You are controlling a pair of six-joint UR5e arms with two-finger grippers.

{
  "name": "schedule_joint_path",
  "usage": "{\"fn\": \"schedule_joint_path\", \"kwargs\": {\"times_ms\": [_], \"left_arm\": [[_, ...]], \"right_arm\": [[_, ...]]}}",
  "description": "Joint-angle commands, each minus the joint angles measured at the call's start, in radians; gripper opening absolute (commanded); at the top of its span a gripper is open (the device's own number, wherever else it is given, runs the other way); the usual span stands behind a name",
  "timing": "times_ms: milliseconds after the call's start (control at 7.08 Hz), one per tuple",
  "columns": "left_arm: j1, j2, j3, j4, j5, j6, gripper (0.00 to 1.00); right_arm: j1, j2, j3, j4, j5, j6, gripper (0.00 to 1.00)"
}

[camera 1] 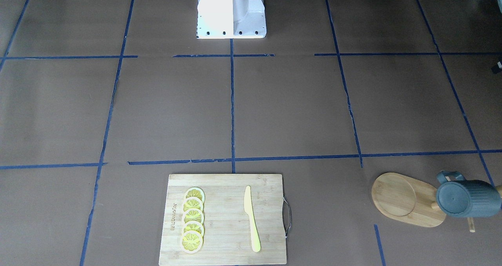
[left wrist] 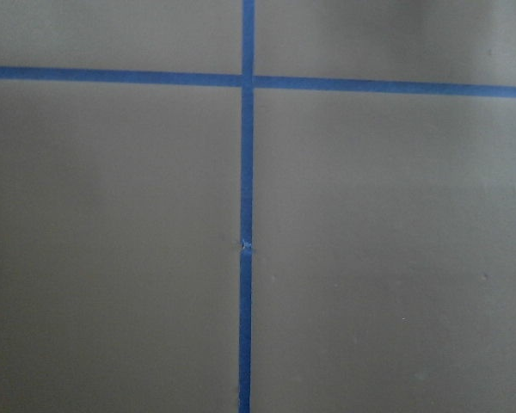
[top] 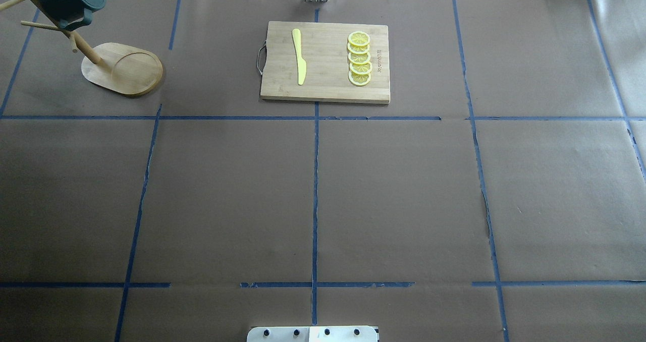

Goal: Hang cup on storage rack

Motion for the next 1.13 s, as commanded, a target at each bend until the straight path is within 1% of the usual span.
{"fn": "schedule_joint_path", "kwargs": {"times_ms": [0, 282, 565, 847, 988], "left_arm": [[-0.008, -0.038, 0.009, 0.038, 0.107, 0.042, 1.0], [-0.01, -0.075, 0.042, 0.038, 0.109, 0.042, 1.0], [-0.008, -0.08, 0.033, 0.04, 0.106, 0.03, 1.0], [-0.009, -0.098, 0.017, 0.037, 0.074, 0.031, 1.0], [-0.005, -0.118, 0.008, 0.103, 0.042, 0.033, 1.0]], "right_arm": [[0.002, -0.001, -0.002, -0.004, -0.004, -0.031, 1.0], [0.002, -0.004, 0.0, -0.002, -0.005, -0.037, 1.0], [0.002, -0.004, 0.0, -0.002, -0.005, -0.037, 1.0], [0.002, -0.004, -0.002, -0.004, -0.011, -0.052, 1.0], [0.002, -0.003, -0.007, -0.004, -0.016, -0.077, 1.0]]}}
